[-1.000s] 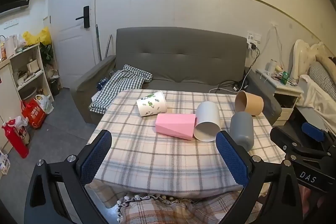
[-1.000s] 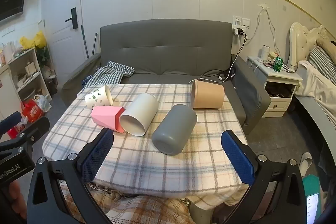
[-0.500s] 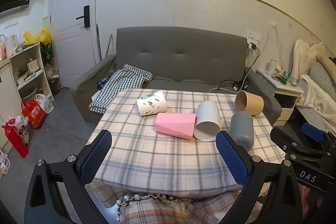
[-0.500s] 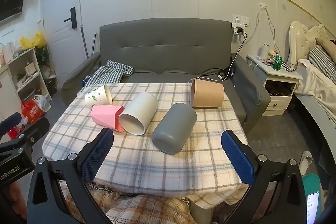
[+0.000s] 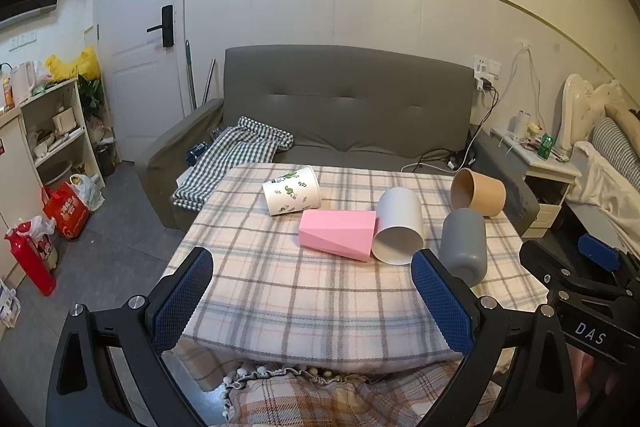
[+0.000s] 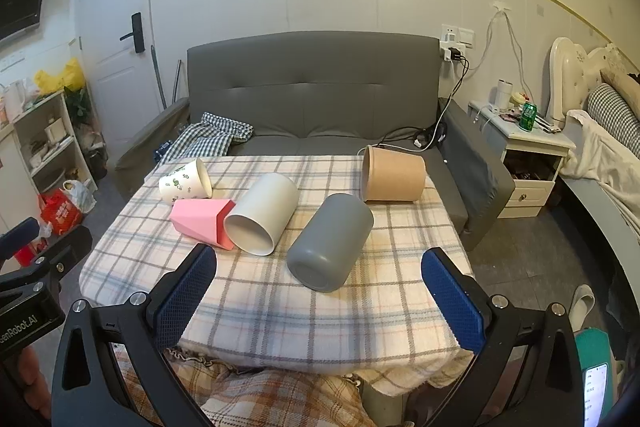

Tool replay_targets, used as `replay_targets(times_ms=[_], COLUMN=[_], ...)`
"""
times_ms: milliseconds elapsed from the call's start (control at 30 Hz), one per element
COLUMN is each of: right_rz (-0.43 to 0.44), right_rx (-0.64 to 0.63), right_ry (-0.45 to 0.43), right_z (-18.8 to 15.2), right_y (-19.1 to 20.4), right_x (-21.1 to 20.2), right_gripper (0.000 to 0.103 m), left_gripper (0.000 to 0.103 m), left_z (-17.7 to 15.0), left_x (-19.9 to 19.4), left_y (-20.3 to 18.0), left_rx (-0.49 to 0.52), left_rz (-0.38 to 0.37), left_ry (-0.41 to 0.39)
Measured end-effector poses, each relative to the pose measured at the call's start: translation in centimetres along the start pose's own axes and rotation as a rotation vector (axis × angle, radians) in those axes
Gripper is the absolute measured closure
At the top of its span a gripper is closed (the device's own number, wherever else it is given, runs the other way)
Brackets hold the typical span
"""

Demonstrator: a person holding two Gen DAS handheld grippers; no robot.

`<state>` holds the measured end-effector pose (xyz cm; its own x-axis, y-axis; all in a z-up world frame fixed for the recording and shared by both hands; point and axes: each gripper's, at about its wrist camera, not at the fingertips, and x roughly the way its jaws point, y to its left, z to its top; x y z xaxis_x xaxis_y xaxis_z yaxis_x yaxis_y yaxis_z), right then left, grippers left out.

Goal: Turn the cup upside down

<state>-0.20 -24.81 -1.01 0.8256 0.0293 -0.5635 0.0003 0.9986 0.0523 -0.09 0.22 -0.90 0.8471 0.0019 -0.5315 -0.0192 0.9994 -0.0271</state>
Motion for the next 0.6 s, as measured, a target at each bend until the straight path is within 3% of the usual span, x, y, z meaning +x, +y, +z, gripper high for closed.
replay_targets(times_ms=[600], right_rz=[-0.001], right_rx=[0.003], right_ry=[0.009], right_z=[-0.36], right_y=[0.54], right_x=[0.15], right_gripper=[0.0], left_gripper=[0.001], left_z=[-0.42], left_x=[0.22], left_y=[0.29], left_rx=[-0.005], left_rz=[-0.004], left_ry=[0.014])
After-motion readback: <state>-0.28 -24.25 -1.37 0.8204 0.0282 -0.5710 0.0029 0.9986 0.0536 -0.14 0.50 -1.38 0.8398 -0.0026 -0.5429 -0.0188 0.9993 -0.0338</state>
